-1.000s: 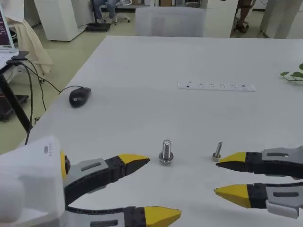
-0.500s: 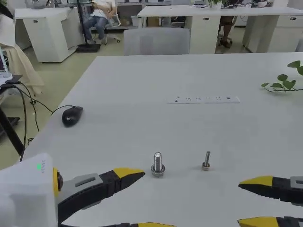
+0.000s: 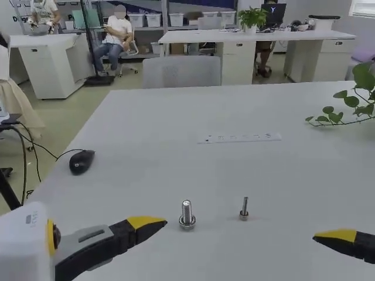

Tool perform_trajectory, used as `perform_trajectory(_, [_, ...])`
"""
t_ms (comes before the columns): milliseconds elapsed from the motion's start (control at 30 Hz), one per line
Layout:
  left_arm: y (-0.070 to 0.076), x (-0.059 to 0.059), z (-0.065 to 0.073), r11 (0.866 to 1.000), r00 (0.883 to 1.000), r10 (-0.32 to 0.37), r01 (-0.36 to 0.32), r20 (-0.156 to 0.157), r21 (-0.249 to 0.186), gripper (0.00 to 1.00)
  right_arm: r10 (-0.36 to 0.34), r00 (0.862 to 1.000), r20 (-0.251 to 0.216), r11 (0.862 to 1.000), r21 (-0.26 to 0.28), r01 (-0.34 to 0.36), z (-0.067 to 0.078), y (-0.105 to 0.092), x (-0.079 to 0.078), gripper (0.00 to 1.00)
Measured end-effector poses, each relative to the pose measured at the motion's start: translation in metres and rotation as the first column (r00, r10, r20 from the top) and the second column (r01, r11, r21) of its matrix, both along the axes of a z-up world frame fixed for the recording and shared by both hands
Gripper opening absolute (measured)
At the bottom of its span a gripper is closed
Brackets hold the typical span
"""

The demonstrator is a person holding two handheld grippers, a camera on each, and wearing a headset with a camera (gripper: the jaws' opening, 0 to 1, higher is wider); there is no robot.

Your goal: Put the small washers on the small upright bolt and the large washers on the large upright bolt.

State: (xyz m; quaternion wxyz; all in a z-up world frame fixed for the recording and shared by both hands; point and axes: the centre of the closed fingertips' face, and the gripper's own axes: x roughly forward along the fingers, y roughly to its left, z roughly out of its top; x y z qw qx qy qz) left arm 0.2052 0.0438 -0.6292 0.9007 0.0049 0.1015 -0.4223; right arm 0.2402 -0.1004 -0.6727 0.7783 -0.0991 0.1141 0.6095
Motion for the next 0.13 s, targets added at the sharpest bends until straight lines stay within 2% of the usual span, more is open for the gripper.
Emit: perform_trajectory(133, [0.005, -0.0062, -0.0046, 1.0, 1.0, 0.016, -0.016, -0.006, 0.001, 0.59, -0.012, 1.0, 0.004, 1.0, 0.0, 0.012, 0.0006, -0.0035, 0.0004, 0.53])
